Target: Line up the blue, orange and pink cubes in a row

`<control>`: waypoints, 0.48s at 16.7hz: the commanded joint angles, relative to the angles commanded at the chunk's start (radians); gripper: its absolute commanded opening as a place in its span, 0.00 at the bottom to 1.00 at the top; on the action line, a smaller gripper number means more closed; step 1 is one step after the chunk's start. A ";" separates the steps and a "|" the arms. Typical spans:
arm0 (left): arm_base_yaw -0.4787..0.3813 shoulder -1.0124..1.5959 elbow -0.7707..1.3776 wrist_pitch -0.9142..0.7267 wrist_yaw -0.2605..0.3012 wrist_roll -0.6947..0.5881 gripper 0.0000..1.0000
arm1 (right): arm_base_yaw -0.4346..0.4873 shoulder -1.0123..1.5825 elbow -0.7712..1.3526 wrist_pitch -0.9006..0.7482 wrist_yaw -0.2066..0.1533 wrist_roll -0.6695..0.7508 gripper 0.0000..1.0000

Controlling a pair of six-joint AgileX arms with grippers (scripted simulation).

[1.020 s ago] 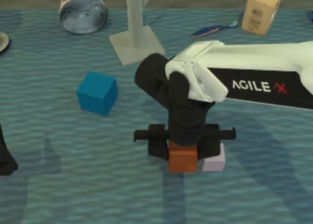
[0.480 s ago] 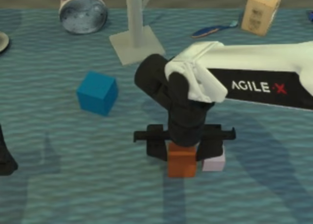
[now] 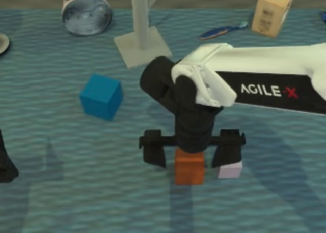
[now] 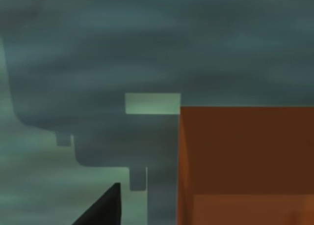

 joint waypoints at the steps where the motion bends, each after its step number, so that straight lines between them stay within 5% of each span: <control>1: 0.000 0.000 0.000 0.000 0.000 0.000 1.00 | 0.000 0.000 0.000 0.000 0.000 0.000 1.00; 8: 0.000 0.000 0.000 0.000 0.000 0.000 1.00 | 0.005 -0.029 0.078 -0.109 0.000 0.001 1.00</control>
